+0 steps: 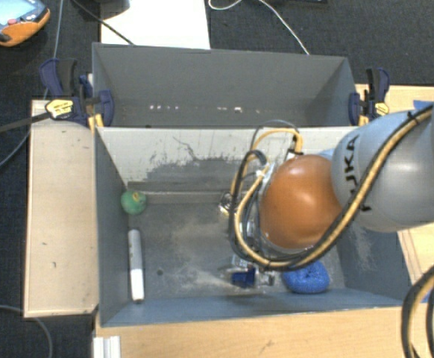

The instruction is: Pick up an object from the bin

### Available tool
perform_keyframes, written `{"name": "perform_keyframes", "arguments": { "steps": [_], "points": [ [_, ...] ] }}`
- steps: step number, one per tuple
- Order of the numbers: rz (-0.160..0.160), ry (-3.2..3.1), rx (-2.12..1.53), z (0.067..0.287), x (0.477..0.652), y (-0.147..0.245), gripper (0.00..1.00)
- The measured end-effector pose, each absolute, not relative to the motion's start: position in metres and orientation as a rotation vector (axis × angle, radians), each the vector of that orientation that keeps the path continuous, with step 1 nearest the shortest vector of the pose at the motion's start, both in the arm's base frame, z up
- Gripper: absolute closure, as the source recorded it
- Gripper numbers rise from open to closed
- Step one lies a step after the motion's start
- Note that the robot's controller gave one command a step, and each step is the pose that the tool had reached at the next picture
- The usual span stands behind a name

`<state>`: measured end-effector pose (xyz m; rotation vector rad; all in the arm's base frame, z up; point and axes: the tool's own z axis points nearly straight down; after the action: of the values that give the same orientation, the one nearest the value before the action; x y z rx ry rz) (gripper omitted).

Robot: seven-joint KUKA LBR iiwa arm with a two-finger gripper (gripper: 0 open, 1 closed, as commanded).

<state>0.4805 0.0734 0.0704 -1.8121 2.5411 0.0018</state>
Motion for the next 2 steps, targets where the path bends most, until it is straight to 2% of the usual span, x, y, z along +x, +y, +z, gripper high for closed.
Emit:
{"name": "perform_keyframes", "arguments": {
  "steps": [1, 2],
  "points": [
    [-0.006, 2.458, -1.908, 0.272, 0.496, 0.081, 1.0],
    [0.003, 2.602, -1.716, 0.128, 0.482, 0.042, 1.0]
  ]
}}
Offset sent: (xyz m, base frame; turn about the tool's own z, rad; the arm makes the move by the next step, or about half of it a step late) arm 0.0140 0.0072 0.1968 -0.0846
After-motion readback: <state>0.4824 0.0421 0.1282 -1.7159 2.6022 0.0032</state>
